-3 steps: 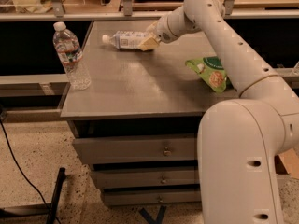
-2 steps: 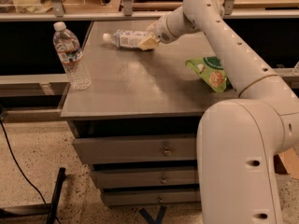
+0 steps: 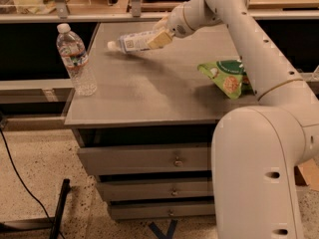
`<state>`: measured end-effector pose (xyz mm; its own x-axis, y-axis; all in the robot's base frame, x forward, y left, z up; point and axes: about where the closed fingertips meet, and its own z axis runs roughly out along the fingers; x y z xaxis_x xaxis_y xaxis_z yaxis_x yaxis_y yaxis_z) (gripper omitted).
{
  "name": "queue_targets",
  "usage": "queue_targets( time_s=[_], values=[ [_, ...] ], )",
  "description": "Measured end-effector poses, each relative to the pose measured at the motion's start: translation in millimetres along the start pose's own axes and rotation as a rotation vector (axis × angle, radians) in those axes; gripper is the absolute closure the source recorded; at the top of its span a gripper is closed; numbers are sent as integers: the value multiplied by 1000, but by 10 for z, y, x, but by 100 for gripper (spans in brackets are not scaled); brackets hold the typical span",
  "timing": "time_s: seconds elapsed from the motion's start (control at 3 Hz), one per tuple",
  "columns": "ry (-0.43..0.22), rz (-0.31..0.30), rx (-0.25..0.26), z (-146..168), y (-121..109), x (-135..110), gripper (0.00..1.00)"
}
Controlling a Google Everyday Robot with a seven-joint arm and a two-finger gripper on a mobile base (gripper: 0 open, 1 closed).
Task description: Pick blue plastic bottle
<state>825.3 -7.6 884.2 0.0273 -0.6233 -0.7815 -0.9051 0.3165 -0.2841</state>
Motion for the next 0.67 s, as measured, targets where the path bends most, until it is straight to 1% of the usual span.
queue_targets(
  time_s=[0.33,0.67],
  values=[
    [-33,-20,-6,-143,-44,-140,100],
    [-57,-30,7,-304,-98,-229,100]
  ],
)
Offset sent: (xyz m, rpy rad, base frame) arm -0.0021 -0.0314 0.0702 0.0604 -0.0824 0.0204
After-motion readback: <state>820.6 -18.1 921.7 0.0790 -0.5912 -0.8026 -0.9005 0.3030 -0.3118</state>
